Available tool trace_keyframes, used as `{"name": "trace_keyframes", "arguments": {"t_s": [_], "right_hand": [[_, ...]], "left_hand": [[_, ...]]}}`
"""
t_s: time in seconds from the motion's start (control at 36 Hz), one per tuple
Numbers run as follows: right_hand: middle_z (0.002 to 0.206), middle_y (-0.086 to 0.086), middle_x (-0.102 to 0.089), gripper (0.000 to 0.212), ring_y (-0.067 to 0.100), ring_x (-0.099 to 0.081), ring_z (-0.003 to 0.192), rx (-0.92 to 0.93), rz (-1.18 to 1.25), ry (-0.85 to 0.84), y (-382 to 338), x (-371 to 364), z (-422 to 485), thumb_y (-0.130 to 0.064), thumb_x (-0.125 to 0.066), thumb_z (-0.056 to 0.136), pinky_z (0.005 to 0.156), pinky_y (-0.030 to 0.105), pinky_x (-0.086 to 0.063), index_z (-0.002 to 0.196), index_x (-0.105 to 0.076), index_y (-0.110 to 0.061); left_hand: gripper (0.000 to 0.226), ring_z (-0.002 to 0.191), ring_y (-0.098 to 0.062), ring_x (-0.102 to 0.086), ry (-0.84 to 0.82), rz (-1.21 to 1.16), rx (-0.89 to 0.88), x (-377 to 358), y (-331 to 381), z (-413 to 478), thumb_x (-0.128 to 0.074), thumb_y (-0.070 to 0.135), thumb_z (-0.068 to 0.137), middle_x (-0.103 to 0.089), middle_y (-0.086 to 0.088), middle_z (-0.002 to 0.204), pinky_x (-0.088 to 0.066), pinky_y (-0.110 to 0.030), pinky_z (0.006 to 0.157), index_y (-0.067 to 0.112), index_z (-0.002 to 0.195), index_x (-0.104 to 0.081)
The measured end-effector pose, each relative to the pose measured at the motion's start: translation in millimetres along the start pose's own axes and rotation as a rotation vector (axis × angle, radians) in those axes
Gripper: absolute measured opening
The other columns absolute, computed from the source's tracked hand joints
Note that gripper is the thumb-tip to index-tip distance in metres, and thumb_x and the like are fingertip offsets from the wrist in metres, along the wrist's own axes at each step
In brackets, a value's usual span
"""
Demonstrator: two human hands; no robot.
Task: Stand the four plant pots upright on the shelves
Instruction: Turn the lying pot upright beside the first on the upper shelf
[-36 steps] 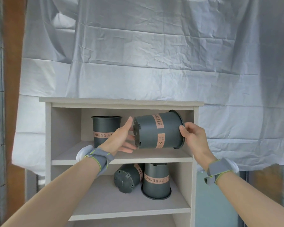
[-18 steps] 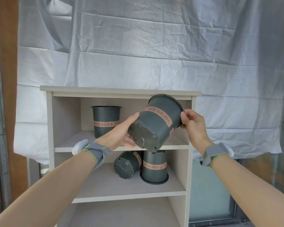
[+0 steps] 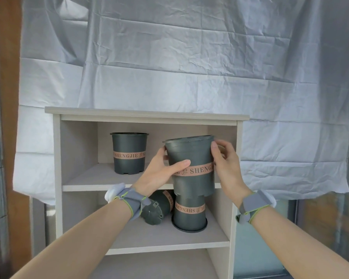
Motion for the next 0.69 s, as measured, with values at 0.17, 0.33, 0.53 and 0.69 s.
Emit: {"name": "trace_keyframes", "arguments": {"t_s": [0.17,0.33,0.53,0.69], "right_hand": [[0.129,0.002,-0.061,0.062,0.015,-0.062,0.119,0.063,-0.025,-0.087,-1,-2,-9,-0.026,-0.083,0.082,0.101,0.028,-0.053,0.137,-0.053,-0.026],[0.136,0.004,-0.056,0.076,0.018,-0.058,0.127,0.070,-0.007,-0.132,12,-2,-12,-0.017,-0.086,0.078,0.102,0.025,-0.052,0.142,-0.047,-0.024],[0.138,0.005,-0.056,0.078,0.014,-0.058,0.124,0.061,-0.059,-0.143,21,-8,-6,-0.012,-0.084,0.080,0.092,0.013,-0.052,0.146,-0.044,-0.017],[0.130,0.007,-0.063,0.074,0.018,-0.060,0.122,-0.016,-0.150,-0.086,49,-5,2,-0.025,-0.084,0.081,0.100,0.028,-0.053,0.145,-0.046,-0.017]], "left_hand": [[0.078,0.116,-0.010,-0.061,0.056,0.097,-0.104,5,3,8,-0.076,0.055,0.076,-0.066,0.007,0.125,-0.049,-0.037,0.104,0.032,0.145,-0.046],[0.090,0.103,-0.015,-0.070,0.041,0.162,-0.080,3,-16,18,-0.072,0.065,0.072,-0.065,-0.004,0.121,-0.051,-0.036,0.102,0.045,0.150,-0.033],[0.081,0.107,-0.005,-0.057,0.024,0.261,-0.077,-3,-19,19,-0.076,0.033,0.086,-0.064,0.010,0.110,-0.035,0.006,0.075,0.032,0.153,-0.031],[0.073,0.115,-0.019,-0.059,0.013,0.378,-0.013,-11,-34,24,-0.073,0.033,0.088,-0.063,0.002,0.127,-0.041,-0.026,0.099,0.024,0.151,-0.038]]}}
Point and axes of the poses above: each hand's wrist, its own z-axis towards the middle knuckle, its own x-axis out of the back of the hand, y = z × x, the point moved 8 cm from there along z, towards the middle knuckle
